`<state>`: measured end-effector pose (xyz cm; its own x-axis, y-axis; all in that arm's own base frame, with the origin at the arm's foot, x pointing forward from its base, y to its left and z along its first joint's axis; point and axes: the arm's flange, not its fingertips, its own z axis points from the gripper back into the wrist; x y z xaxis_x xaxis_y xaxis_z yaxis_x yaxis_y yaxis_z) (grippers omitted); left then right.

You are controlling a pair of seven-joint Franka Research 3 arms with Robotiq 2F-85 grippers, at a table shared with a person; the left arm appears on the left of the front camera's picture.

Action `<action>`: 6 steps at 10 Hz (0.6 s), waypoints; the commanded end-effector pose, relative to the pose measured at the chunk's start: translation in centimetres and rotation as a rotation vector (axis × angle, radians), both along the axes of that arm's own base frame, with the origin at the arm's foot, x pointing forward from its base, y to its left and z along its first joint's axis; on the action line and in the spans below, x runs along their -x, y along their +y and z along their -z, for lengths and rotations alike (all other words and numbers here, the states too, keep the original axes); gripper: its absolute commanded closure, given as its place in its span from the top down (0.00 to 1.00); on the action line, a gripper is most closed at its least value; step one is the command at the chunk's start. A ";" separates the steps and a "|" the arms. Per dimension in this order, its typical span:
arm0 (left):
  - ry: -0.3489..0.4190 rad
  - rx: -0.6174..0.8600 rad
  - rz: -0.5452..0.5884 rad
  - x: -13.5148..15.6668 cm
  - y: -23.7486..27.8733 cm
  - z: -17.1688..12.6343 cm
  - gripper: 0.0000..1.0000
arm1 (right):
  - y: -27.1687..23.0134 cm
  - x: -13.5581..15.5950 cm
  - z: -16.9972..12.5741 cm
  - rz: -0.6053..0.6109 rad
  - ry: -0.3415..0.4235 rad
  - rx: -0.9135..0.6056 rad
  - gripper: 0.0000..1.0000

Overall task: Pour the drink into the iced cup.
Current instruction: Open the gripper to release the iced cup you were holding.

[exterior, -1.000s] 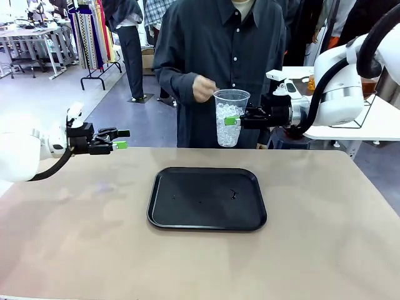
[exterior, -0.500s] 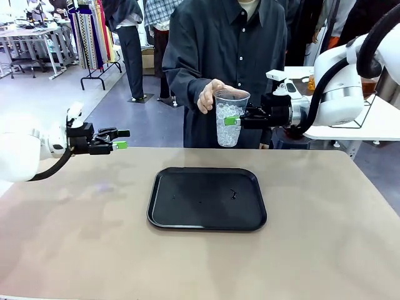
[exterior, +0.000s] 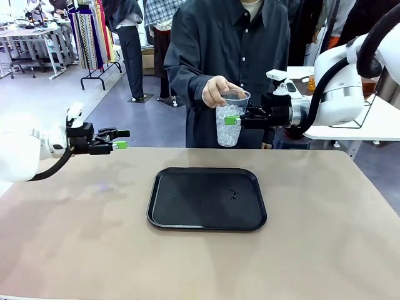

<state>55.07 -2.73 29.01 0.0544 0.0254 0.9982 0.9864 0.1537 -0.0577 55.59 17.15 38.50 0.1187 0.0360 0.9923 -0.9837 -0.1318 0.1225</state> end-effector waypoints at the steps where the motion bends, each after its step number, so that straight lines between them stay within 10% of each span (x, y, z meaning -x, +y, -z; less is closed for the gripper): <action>1: 0.000 0.005 0.002 0.2 0.0 -0.5 1.00 | 0.0 0.2 -0.6 -0.011 -0.014 -0.012 0.57; 6: 0.000 0.005 0.002 0.2 0.0 -0.5 1.00 | 0.0 0.2 -0.6 -0.011 -0.014 -0.012 0.57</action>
